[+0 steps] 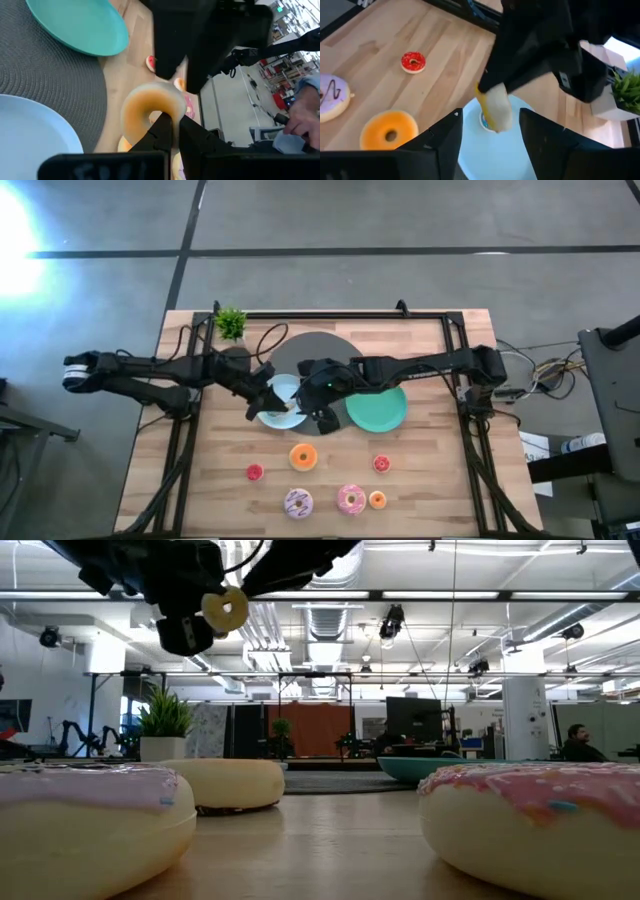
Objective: Pick & Place donuts
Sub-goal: Put the top small orange donut on the light blue plate
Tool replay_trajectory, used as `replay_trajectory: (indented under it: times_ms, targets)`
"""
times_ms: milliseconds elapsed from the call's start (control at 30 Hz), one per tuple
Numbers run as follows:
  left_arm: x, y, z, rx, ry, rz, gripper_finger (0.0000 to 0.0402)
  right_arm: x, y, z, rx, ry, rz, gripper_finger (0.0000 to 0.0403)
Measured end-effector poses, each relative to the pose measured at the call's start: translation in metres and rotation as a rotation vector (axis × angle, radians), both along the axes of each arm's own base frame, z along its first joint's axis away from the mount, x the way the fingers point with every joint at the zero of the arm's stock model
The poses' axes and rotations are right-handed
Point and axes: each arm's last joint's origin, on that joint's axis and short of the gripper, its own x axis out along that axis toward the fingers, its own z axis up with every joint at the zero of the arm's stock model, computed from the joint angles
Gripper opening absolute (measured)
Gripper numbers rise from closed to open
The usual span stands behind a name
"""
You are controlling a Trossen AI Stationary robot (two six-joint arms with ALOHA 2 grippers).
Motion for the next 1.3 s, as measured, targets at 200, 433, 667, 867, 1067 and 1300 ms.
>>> replay_trajectory:
  times_ms: [200, 433, 667, 867, 1067, 1300]
  targets:
    - [0.006, 0.001, -0.002, 0.01, 0.013, -0.021, 0.0, 0.01, 0.0, 0.0, 0.004, 0.03, -0.003, 0.0199]
    - [0.006, 0.0, 0.001, 0.025, 0.0, -0.036, 0.0, 0.018, 0.002, -0.011, 0.076, 0.09, -0.02, 0.0161]
    - [0.001, 0.002, -0.006, 0.032, 0.089, 0.004, 0.0004, 0.016, -0.002, -0.008, 0.078, 0.087, -0.049, 0.0092]
    - [0.002, 0.003, -0.003, 0.037, 0.088, 0.07, 0.005, 0.015, -0.007, -0.01, 0.13, 0.119, -0.083, 0.0023]
    - [0.002, 0.004, 0.001, 0.079, 0.071, 0.091, 0.0078, 0.015, -0.007, -0.01, 0.064, 0.112, -0.091, 0.002]
    - [-0.001, 0.004, -0.006, 0.08, 0.15, 0.085, 0.0015, 0.009, -0.01, -0.007, -0.008, 0.144, -0.059, 0.0101]
